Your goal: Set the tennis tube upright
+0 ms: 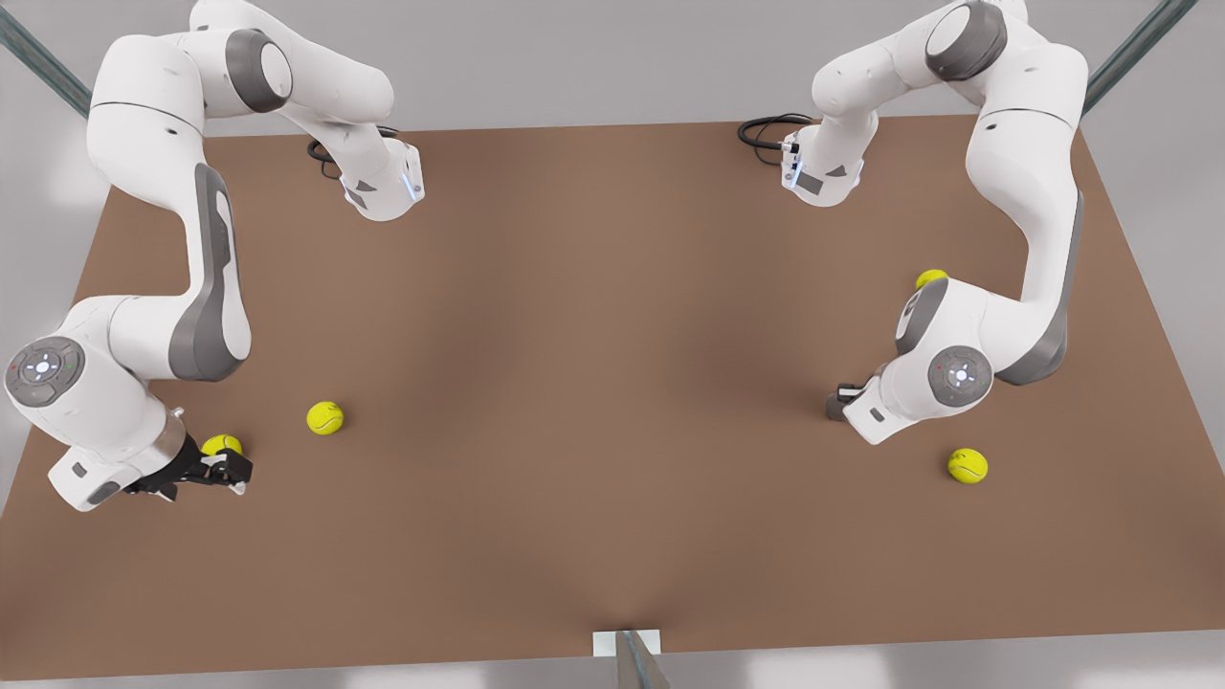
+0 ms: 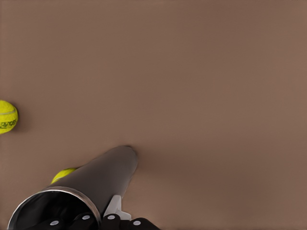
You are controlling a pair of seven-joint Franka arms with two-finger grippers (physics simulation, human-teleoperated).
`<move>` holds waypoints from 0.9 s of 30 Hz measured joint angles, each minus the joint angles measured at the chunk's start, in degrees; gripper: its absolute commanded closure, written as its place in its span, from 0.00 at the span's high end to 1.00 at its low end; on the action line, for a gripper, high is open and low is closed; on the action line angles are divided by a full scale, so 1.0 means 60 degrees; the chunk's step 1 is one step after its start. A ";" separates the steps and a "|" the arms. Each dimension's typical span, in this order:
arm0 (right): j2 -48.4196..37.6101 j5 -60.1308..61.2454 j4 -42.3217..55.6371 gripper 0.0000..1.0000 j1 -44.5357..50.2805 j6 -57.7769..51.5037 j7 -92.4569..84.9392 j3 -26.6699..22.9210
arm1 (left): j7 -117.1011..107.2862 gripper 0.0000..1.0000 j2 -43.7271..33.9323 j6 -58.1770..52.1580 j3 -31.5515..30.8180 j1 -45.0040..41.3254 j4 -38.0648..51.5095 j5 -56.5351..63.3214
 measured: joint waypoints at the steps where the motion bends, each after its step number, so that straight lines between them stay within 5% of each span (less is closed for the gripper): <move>1: -0.0001 0.0000 0.0000 1.00 -0.0007 0.0000 0.0000 0.0000 | 0.0027 0.21 0.0070 0.0000 0.0000 0.0000 0.0041 0.0014; 8: 0.0006 0.0000 -0.0007 1.00 -0.0014 0.0000 0.0000 0.0000 | 0.0031 0.23 0.0106 0.0000 0.0015 0.0000 0.0109 0.0033; 11: 0.0006 0.0000 -0.0009 1.00 0.0000 0.0000 0.0000 0.0000 | 0.0062 0.50 0.0106 -0.0014 0.0015 0.0000 0.0163 -0.0002; 14: 0.0006 0.0015 0.0005 1.00 0.0001 0.0015 0.0000 0.0000 | 0.0049 0.99 0.0106 0.0000 0.0015 -0.0001 0.0168 -0.0027; 27: 0.0036 0.0003 0.0005 1.00 -0.0015 0.0015 0.0000 0.0000 | -0.0054 0.99 -0.0061 -0.0399 -0.0007 0.0103 0.0096 -0.0064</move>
